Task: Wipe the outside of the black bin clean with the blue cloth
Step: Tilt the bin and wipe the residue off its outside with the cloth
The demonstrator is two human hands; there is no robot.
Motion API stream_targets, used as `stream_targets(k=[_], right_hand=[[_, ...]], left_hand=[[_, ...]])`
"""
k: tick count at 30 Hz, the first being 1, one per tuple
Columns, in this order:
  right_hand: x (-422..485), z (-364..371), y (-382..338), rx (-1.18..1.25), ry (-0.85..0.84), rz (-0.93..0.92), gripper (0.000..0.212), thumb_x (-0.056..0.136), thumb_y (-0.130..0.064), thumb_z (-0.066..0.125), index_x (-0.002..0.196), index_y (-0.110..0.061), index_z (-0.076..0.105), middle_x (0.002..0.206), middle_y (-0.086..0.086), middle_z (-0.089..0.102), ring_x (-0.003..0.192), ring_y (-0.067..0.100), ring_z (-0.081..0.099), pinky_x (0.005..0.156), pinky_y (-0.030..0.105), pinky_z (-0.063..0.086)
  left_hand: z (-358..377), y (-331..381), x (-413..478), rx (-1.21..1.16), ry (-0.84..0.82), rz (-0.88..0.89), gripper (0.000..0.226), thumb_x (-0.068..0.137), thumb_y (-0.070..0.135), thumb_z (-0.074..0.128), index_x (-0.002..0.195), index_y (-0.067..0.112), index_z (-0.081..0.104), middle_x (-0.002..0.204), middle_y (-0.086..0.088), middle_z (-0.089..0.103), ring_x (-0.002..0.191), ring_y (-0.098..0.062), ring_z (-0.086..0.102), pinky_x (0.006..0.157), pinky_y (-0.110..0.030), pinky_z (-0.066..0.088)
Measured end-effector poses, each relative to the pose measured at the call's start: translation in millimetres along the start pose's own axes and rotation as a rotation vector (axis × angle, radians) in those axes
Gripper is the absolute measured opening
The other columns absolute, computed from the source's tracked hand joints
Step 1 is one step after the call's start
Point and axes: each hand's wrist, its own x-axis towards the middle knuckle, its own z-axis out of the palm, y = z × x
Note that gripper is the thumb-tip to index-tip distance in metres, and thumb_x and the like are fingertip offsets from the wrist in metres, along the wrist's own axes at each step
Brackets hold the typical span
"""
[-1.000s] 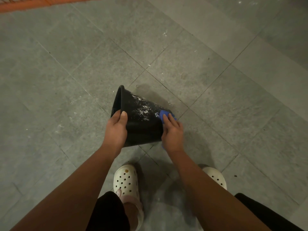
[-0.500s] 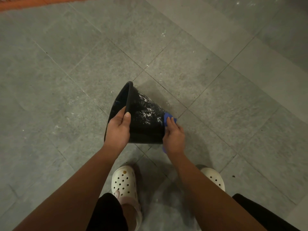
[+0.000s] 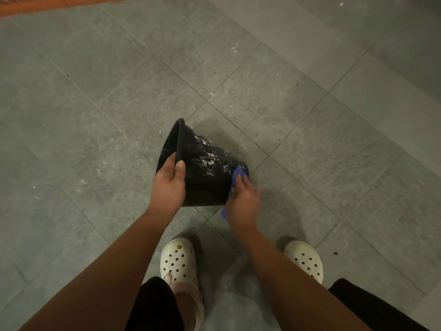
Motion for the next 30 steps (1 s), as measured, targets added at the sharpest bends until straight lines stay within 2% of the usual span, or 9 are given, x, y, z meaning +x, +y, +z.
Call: stream_targets(k=[4,7,11,14,19,22,25,27,30], right_hand=[[4.9,0.4,-9.6,0.050,0.053,-0.172,0.048,0.080,0.008,0.054,0.126,-0.007,0.055,0.131,0.015,0.055,0.112,0.036,0.048,0.099,0.036,0.039],[23.1,-8.3,2.2,-0.033,-0.031,-0.146,0.054,0.083,0.007,0.047,0.134,-0.010,0.045,0.140,0.011,0.047,0.120,0.034,0.043,0.105,0.033,0.032],[23.8,-11.6,10.0,-0.107,-0.068,0.013,0.046,0.089,-0.005,0.045,0.136,-0.008,0.042,0.139,0.017,0.045,0.122,0.032,0.043,0.105,0.033,0.028],[10.6,-4.7,-5.7,-0.069,-0.018,-0.037,0.043,0.089,-0.009,0.048,0.132,-0.011,0.047,0.128,0.015,0.051,0.114,0.031,0.044,0.099,0.031,0.033],[26.5,-11.7,-4.2,0.065,-0.039,-0.168,0.045,0.087,0.003,0.051,0.129,-0.012,0.053,0.132,0.014,0.051,0.121,0.032,0.042,0.106,0.038,0.035],[33.0,-13.9,6.0,0.055,-0.075,-0.088,0.041,0.091,-0.002,0.048,0.131,-0.011,0.051,0.133,0.014,0.051,0.121,0.031,0.044,0.105,0.041,0.037],[22.6,-8.1,1.7,-0.006,-0.019,0.011,0.044,0.086,-0.005,0.052,0.130,-0.010,0.050,0.122,0.014,0.055,0.111,0.031,0.050,0.097,0.040,0.043],[13.9,-4.4,-4.9,0.027,0.017,-0.052,0.043,0.082,-0.003,0.056,0.125,-0.009,0.054,0.117,0.014,0.057,0.106,0.030,0.052,0.092,0.039,0.047],[16.1,-5.2,-2.8,0.084,0.003,-0.163,0.043,0.083,0.001,0.055,0.125,-0.009,0.056,0.125,0.015,0.056,0.114,0.032,0.049,0.099,0.040,0.043]], left_hand=[[-1.4,-2.7,0.7,0.008,-0.050,0.014,0.029,0.101,0.030,0.038,0.126,0.033,0.053,0.106,0.017,0.059,0.104,-0.003,0.055,0.084,-0.021,0.042],[-2.0,-3.5,-1.6,0.038,-0.045,0.029,0.028,0.101,0.030,0.039,0.124,0.036,0.053,0.102,0.021,0.059,0.102,0.001,0.054,0.083,-0.018,0.041],[1.8,0.3,-3.1,0.103,-0.073,0.073,0.033,0.101,0.032,0.037,0.132,0.030,0.050,0.110,0.011,0.061,0.109,-0.009,0.056,0.097,-0.037,0.044],[1.0,0.4,-0.9,0.104,-0.099,0.067,0.034,0.101,0.032,0.037,0.132,0.030,0.050,0.115,0.005,0.061,0.111,-0.013,0.056,0.099,-0.043,0.045],[-2.1,-1.3,-1.4,0.034,-0.072,0.023,0.028,0.101,0.030,0.038,0.124,0.033,0.054,0.110,0.009,0.062,0.108,-0.008,0.056,0.097,-0.034,0.044],[-3.6,-4.0,-1.9,-0.020,-0.052,-0.002,0.029,0.101,0.029,0.039,0.126,0.032,0.054,0.111,0.010,0.061,0.110,-0.009,0.056,0.094,-0.029,0.043],[-2.2,-2.3,-1.9,0.055,-0.060,0.035,0.031,0.101,0.030,0.039,0.128,0.032,0.053,0.106,0.015,0.061,0.105,-0.004,0.056,0.091,-0.027,0.043],[-2.5,-2.3,-1.4,0.056,-0.068,0.039,0.031,0.101,0.030,0.038,0.128,0.031,0.053,0.107,0.014,0.061,0.104,-0.003,0.056,0.091,-0.028,0.043],[-4.2,-4.6,-1.9,0.021,-0.079,0.036,0.029,0.101,0.029,0.039,0.125,0.032,0.055,0.106,0.015,0.062,0.104,-0.002,0.057,0.090,-0.026,0.043]])
